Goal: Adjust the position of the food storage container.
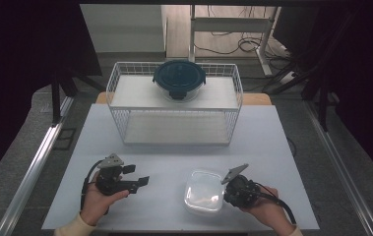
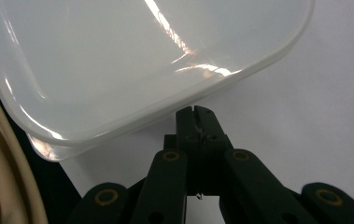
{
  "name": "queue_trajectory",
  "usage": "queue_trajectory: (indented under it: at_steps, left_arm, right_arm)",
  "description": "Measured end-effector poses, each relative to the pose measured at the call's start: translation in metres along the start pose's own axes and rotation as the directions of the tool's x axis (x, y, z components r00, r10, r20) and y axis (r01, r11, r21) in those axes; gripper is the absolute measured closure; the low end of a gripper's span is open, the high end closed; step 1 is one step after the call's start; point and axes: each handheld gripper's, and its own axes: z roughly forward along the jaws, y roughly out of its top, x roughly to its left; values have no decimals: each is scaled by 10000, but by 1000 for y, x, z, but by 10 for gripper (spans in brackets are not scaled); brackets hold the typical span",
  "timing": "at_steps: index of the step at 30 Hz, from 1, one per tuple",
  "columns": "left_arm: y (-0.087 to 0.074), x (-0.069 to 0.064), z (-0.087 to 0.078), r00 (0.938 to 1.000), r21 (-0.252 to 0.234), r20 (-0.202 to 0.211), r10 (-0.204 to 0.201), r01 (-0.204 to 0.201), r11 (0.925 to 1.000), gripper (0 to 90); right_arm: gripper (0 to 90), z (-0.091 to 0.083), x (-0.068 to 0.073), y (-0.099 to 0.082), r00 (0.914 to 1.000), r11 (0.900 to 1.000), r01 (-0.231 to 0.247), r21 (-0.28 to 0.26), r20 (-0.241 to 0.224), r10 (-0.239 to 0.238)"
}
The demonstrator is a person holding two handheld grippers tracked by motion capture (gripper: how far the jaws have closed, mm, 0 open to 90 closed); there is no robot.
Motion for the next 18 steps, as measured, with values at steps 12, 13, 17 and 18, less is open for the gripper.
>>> queue_trajectory:
  at_steps: [12,13,17,18]
  left_arm:
    - [0,2,-2,10000,-55,11,-97,97,9999,245]
    - [0,3,-2,9999,-55,6,-105,105,9999,245]
    - [0,3,-3,9999,-100,-9,-122,122,9999,245]
    - [0,3,-3,9999,-96,-4,-126,126,9999,245]
  right_arm:
    - [891,22,5,50,9972,9968,721,-339,-176,-727]
    - [891,24,5,52,9971,9966,731,-390,-201,-739]
    - [891,26,6,55,9971,9958,739,-545,-135,-747]
    - [891,25,6,53,9971,9952,746,-640,-131,-756]
